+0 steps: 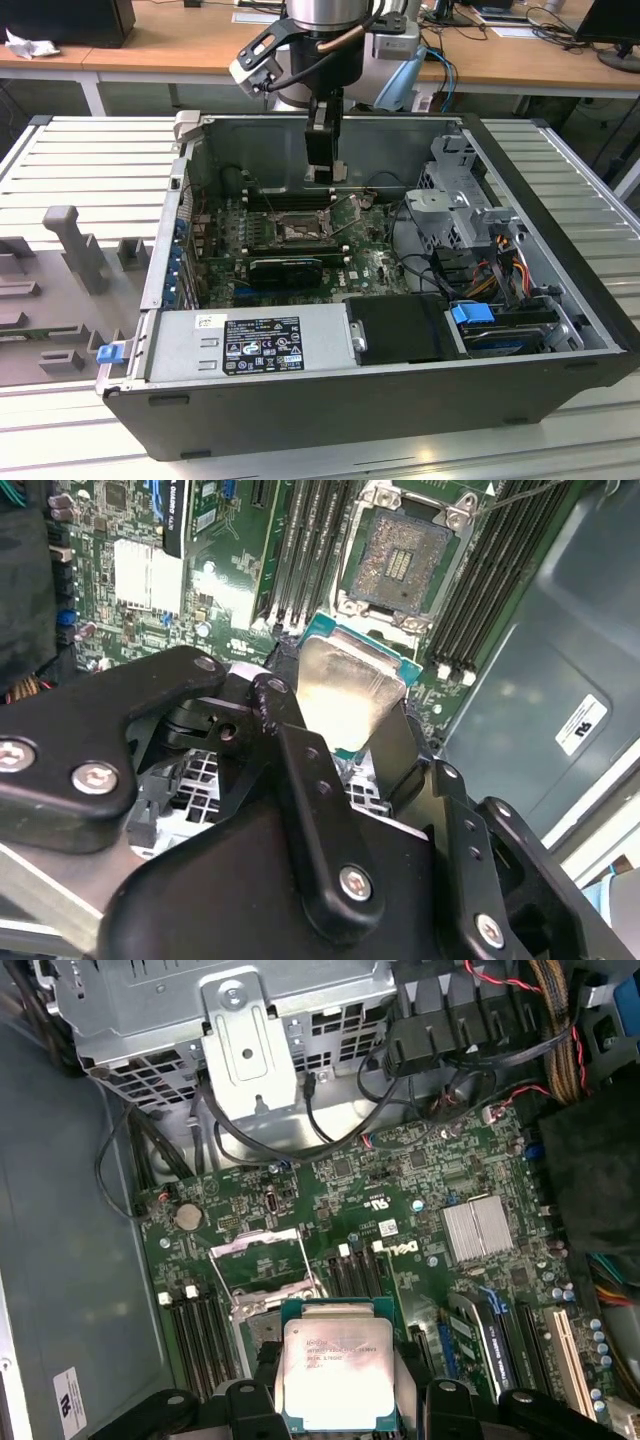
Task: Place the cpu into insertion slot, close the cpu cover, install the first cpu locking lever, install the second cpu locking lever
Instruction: 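Place the cpu into insertion slot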
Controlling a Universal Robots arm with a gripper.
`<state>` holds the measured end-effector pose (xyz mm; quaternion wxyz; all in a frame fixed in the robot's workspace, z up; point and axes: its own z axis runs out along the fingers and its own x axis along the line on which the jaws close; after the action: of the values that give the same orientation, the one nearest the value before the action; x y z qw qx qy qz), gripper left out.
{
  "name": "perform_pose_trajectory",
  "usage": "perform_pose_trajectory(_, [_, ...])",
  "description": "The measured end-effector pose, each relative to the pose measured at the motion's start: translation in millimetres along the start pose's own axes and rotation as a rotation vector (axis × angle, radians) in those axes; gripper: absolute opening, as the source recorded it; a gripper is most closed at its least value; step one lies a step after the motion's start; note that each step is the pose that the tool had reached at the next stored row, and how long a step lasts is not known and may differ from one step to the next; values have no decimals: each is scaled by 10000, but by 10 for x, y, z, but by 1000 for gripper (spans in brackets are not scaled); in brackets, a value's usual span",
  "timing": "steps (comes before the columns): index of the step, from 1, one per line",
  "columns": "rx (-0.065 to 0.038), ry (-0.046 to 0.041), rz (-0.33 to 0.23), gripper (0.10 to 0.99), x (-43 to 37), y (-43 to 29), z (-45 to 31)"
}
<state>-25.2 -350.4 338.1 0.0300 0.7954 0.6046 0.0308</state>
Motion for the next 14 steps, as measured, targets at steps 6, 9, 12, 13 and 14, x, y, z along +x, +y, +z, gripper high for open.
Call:
perform_pose_trajectory(6, [0,3,-27,529,-2,-20,50])
perform_pose_trajectory(9, [15,102,-1197,529,-3,-28,129])
perform_pose_trajectory(12, [21,147,-1678,529,-5,-37,180])
perform_pose_trajectory(13, [24,161,-1784,529,-6,-43,196])
perform_pose_trajectory(14, [23,165,-1827,529,-5,-52,213])
